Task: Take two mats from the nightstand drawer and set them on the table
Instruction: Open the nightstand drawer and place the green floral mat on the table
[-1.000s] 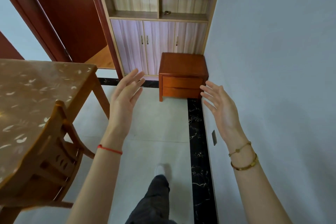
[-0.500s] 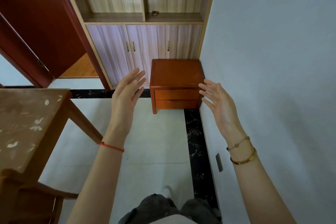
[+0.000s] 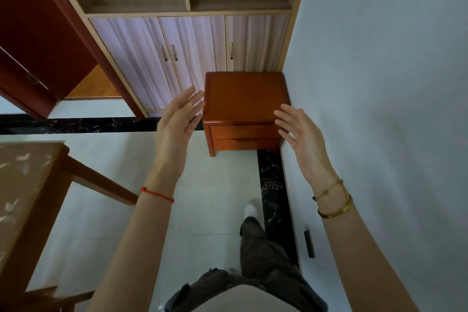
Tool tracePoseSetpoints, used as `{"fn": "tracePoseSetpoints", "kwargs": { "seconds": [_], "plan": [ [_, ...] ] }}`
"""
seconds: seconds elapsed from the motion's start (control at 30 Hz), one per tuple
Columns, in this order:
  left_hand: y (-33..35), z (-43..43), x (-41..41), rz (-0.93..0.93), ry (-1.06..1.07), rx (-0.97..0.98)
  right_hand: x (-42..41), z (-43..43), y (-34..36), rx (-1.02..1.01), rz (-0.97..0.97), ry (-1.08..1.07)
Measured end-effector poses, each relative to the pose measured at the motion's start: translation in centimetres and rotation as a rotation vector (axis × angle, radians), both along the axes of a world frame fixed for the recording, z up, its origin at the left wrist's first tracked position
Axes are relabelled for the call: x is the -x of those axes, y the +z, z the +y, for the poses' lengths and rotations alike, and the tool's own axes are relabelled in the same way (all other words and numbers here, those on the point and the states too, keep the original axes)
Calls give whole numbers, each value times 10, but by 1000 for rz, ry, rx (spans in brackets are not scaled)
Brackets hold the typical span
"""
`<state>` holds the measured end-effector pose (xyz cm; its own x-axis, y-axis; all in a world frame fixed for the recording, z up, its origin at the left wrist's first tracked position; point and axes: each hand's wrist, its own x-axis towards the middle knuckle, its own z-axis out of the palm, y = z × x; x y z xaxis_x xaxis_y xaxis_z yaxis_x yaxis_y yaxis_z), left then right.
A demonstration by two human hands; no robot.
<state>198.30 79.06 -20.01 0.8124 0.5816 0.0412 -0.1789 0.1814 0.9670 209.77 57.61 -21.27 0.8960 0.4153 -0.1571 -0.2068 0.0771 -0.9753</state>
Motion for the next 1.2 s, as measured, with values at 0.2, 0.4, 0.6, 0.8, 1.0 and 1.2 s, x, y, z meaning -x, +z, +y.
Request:
{"fn": "tracePoseSetpoints", "kwargs": {
  "seconds": [0.2,0.4,0.6,0.8,1.0,1.2],
  "plan": [
    [-30,24,-86,46,14,49,-95,28,-34,44,49,16],
    [-87,41,-155,108,61,108,-165,46,-91,95,76,-1],
    [-192,62,-205,140,64,137,-214,66,-202,118,111,-6],
    [-349,74,-239,218,87,105,-244,95,-369,166,123,5],
    [-487,86,-265,273,103,141,-262,116,-505,223,124,21],
    [-598,96,-278,283,72,197,-272,128,-612,245,120,-16]
  ]
}}
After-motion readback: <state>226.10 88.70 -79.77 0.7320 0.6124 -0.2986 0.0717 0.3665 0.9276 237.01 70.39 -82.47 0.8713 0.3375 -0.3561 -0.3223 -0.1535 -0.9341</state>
